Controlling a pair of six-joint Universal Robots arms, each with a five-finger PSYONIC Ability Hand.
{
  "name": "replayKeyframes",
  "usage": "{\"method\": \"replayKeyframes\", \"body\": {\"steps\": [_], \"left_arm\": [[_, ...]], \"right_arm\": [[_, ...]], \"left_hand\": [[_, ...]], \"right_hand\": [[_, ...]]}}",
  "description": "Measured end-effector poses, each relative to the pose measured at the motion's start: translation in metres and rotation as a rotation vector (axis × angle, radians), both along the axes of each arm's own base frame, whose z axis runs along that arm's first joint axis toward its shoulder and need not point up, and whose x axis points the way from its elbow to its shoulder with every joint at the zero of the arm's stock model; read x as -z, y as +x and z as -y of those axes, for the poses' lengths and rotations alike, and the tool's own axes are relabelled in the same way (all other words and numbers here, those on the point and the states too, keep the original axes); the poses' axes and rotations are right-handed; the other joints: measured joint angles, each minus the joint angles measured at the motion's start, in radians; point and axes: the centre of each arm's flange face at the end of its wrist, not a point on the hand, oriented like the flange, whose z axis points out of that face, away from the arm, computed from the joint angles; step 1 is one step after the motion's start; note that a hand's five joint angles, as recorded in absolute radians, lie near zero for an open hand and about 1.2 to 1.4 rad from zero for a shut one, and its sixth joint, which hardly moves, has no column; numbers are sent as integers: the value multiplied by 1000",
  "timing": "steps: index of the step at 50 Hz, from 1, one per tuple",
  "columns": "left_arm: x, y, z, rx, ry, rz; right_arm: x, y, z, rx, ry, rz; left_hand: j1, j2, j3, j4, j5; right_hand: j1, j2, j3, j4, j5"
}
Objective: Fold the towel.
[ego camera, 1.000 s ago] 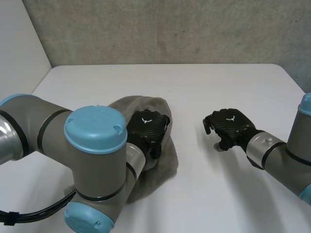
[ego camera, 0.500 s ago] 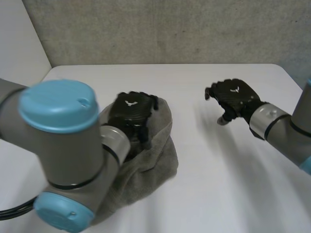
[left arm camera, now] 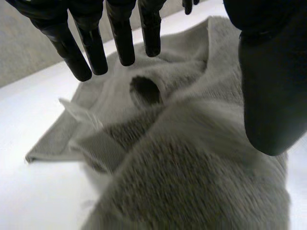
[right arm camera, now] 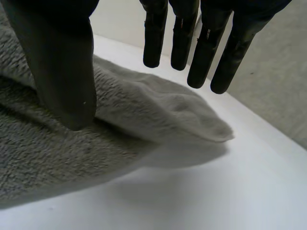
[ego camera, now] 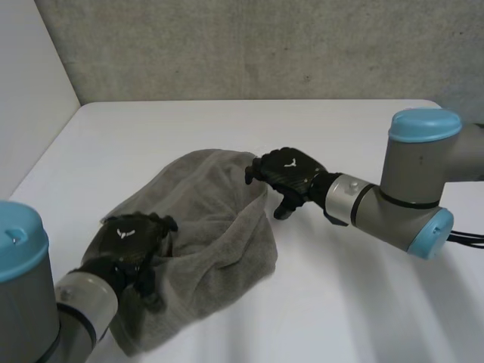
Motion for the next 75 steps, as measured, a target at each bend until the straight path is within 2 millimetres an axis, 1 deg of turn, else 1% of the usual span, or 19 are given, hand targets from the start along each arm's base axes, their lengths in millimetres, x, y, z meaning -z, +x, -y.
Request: {"method": "replayKeyframes", "body": {"steps": [10, 12, 16, 19, 26, 29, 32, 35, 36, 38, 40, 43, 45, 50, 57, 62, 66, 71, 75], "left_arm": [[19, 4, -1, -11, 26, 18], [24, 3, 5, -17, 22, 18], [28, -1, 13, -22, 14, 15], [25, -5, 21, -23, -8, 3], [-8, -23, 49, -13, -131, -59], [-36, -34, 68, -3, -233, -89], [-77, -48, 91, 5, -386, -123], [-120, -56, 112, -9, -546, -170], [-141, -57, 120, -22, -624, -198], [-180, -55, 134, -56, -767, -254], [-203, -53, 140, -78, -855, -292], [-227, -49, 143, -100, -948, -339], [-230, -48, 143, -104, -964, -351], [-213, -48, 141, -94, -918, -334], [-143, -46, 133, -63, -727, -220], [-71, -37, 117, -39, -530, -104], [-35, -29, 106, -28, -429, -47], [-12, -20, 102, -31, -373, 6], [-4, -14, 104, -39, -358, 38]], "right_arm": [[25, 8, -1, -37, -5, -51], [30, 12, -1, -42, -17, -62], [33, 16, 1, -45, -31, -66], [34, 20, 4, -47, -46, -61], [23, 31, 18, -38, -110, -28], [7, 35, 32, 6, -188, 4], [-28, 39, 54, 113, -348, 75], [-74, 37, 70, 231, -523, 180], [-97, 34, 75, 281, -596, 237], [-144, 24, 76, 359, -720, 359], [-174, 15, 73, 393, -784, 442], [-204, 4, 61, 393, -823, 530], [-207, 1, 54, 366, -805, 539], [-186, 0, 41, 296, -688, 472], [-125, -1, 21, 235, -435, 285], [-64, -8, -12, 173, -194, 51], [-30, -15, -36, 118, -76, -103], [-3, -24, -52, 83, -18, -220], [12, -29, -53, 102, 2, -256]], "left_hand": [[275, 274, 273, 266, 259], [686, 681, 681, 693, 671], [930, 934, 935, 922, 909], [1048, 1101, 1128, 1115, 1075], [1048, 1102, 1148, 1126, 1076], [1048, 1103, 1151, 1134, 1076], [1048, 1103, 1151, 1134, 1076], [1048, 1103, 1151, 1134, 1076], [1048, 1103, 1152, 1134, 1076], [1048, 1103, 1152, 1134, 1076], [1048, 1103, 1152, 1134, 1076], [1048, 1103, 1152, 1136, 1076], [1048, 1103, 1152, 1138, 1076], [1048, 1103, 1152, 1138, 1076], [1048, 1103, 1152, 1138, 1076], [1048, 1103, 1150, 1138, 1076], [1048, 1103, 1150, 1138, 1076], [1048, 1101, 1111, 1113, 1076], [1048, 1100, 1110, 1112, 1076]], "right_hand": [[74, 43, 61, 67, 115], [289, 282, 288, 285, 326], [553, 546, 539, 555, 590], [818, 795, 782, 812, 843], [851, 810, 832, 867, 891], [851, 810, 832, 867, 891], [852, 810, 833, 867, 891], [852, 810, 833, 867, 891], [852, 810, 833, 867, 891], [852, 810, 834, 867, 891], [852, 810, 848, 867, 892], [852, 810, 858, 867, 898], [852, 810, 858, 867, 900], [853, 811, 861, 867, 900], [855, 812, 861, 867, 900], [855, 812, 861, 867, 901], [855, 812, 861, 867, 901], [851, 810, 859, 864, 897], [776, 782, 773, 779, 815]]}}
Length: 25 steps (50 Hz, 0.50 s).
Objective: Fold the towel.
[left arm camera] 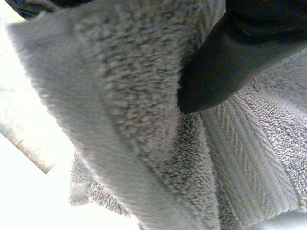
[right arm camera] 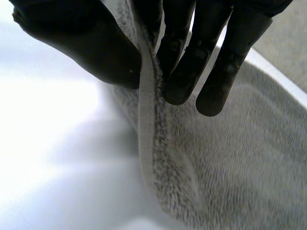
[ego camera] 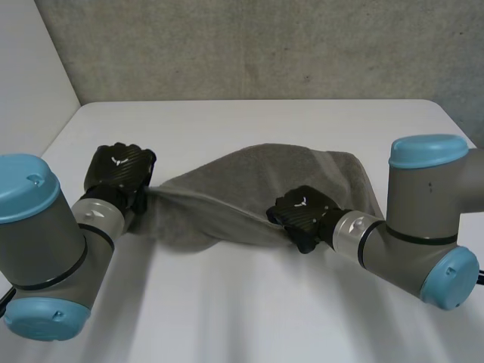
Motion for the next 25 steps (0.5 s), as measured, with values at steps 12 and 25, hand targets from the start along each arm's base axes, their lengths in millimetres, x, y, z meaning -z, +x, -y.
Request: {"method": "replayKeyframes", "body": {"steps": [12, 25], "left_arm": [[2, 4, 3, -7, -9, 10], [-5, 27, 32, -104, -67, -10]], "right_arm": [[15, -12, 16, 171, -67, -9], [-21, -64, 51, 362, -126, 68]], "left_hand": [[0, 0, 0, 0, 0], [0, 0, 0, 0, 0]], "right_hand": [[-678, -680, -670, -671, -696], [-784, -784, -777, -783, -817]]}}
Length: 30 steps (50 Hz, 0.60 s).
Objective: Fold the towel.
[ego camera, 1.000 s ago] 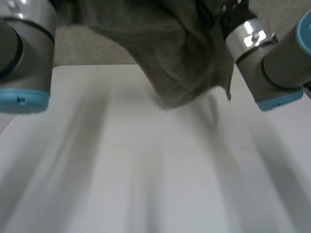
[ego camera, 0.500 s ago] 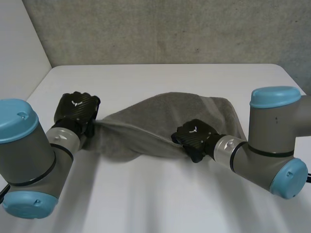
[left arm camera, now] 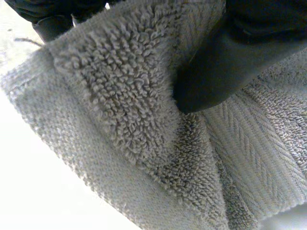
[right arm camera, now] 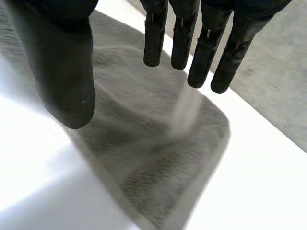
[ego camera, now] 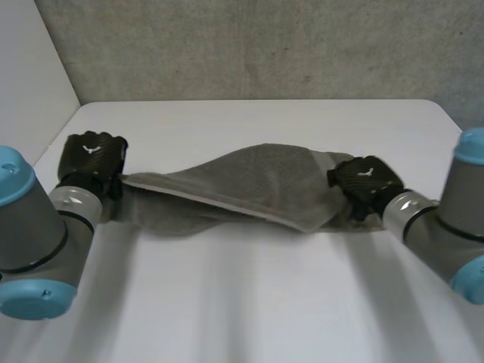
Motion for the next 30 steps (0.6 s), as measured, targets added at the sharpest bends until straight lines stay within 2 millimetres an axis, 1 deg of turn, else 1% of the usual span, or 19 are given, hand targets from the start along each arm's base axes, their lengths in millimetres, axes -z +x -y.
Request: {"method": "replayKeyframes", "body": {"steps": [3, 7, 11, 17, 20, 23, 30], "left_arm": [[0, 8, 7, -27, -3, 0], [0, 13, 12, -39, -1, 1], [4, 13, 13, -31, 8, 4], [9, 12, 12, -19, 23, 8], [12, 11, 12, -16, 30, 11], [14, 11, 12, -15, 38, 13], [20, 11, 12, -15, 52, 17]], "right_arm": [[-2, -15, 10, 29, 12, 22], [-1, -28, 19, 39, 37, 38], [8, -40, 28, 28, 89, 55], [28, -50, 39, 10, 153, 68], [33, -53, 43, 5, 175, 63], [37, -56, 44, 1, 186, 44], [39, -63, 46, -3, 183, -2]], "left_hand": [[0, 0, 0, 0, 0], [0, 0, 0, 0, 0], [0, 0, -5, -4, 0], [0, -1, -19, -19, -2], [0, -1, -20, -22, -2], [0, -1, -21, -22, -2], [0, -1, -23, -22, -2]], "right_hand": [[0, 0, 0, 0, 0], [0, 0, 0, 0, 0], [0, 0, 0, 0, 0], [0, 0, 0, 0, 0], [-18, -21, -21, -21, -21], [-60, -74, -73, -75, -71], [-68, -78, -78, -86, -87]]}}
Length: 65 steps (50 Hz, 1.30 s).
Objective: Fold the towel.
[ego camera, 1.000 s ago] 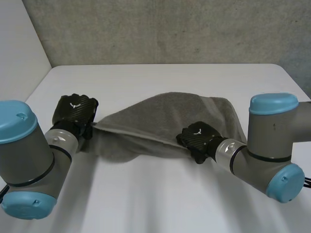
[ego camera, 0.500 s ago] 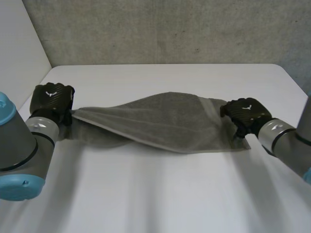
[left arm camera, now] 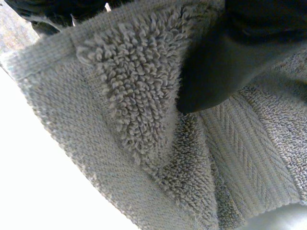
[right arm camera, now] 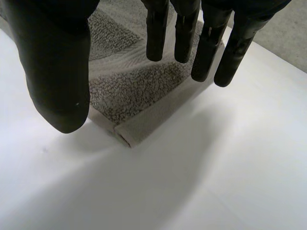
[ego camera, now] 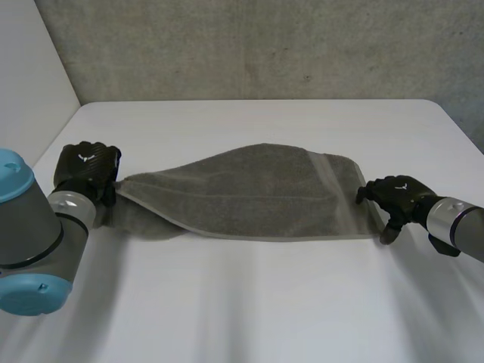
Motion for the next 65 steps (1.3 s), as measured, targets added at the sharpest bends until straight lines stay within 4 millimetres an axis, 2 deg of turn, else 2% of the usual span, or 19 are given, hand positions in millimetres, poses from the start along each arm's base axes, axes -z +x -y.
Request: {"method": "replayKeyframes", "body": {"steps": [12, 17, 22, 39, 45, 49, 57, 62, 65], "left_arm": [[4, 0, 0, 0, 11, 3], [4, 0, 0, 0, 6, 2], [4, 0, 1, 0, -2, 1], [5, -1, 1, 1, -2, 1], [7, -1, 0, 2, 3, 3], [7, -2, 0, 6, 4, 12], [7, -3, -1, 11, 1, 25], [6, -4, -1, 14, -2, 25], [5, -4, -2, 17, -6, 23]], "right_arm": [[15, 0, 2, -4, 15, -9], [20, 1, 5, -8, 1, -8], [21, 2, 9, -8, -13, -6], [20, 3, 21, -4, -37, -3], [23, 3, 23, -3, -35, -4], [23, 5, 24, -6, -42, -4], [18, 12, 22, -21, -62, -1], [11, 18, 18, -38, -77, 2], [7, 23, 15, -50, -85, 3]], "left_hand": [[0, 0, -1, 0, 0], [0, 0, -1, 0, 0], [0, 0, -2, 0, 0], [0, 0, -6, -8, 0], [0, 0, -6, -8, 0], [0, 0, -6, -8, 0], [0, 0, -6, -8, 0], [0, 0, -8, -10, 0], [0, 0, -10, -10, 0]], "right_hand": [[4, 3, 3, 7, 51], [100, 91, 104, 124, 167], [187, 173, 186, 200, 213], [219, 191, 218, 233, 263], [439, 433, 442, 458, 448], [628, 619, 631, 659, 680], [725, 700, 709, 738, 761], [890, 857, 870, 907, 927], [920, 872, 914, 957, 967]]}}
